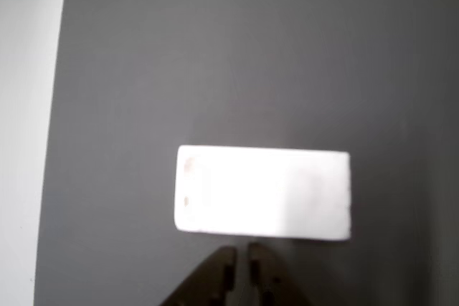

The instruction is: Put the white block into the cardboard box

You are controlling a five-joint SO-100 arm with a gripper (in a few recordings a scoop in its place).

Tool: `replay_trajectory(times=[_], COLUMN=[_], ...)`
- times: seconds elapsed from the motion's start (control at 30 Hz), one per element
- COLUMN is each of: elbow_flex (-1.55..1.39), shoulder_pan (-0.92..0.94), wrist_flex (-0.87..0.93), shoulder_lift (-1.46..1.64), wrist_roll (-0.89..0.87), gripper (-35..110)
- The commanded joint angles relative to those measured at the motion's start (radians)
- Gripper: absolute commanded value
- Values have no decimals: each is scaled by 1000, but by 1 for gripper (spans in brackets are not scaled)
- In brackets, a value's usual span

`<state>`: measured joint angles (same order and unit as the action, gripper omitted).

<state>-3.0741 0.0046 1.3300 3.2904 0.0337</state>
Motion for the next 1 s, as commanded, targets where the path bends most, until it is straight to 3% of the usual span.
replay_trajectory(times=[0.0,0.47,0.97], elbow_flex=[-18,63,299], shoulder_pan=[15,52,51], wrist_flex=[2,43,78], shoulder_lift=[35,29,-206], wrist_roll=[2,9,63], gripper=[-2,-2,-2])
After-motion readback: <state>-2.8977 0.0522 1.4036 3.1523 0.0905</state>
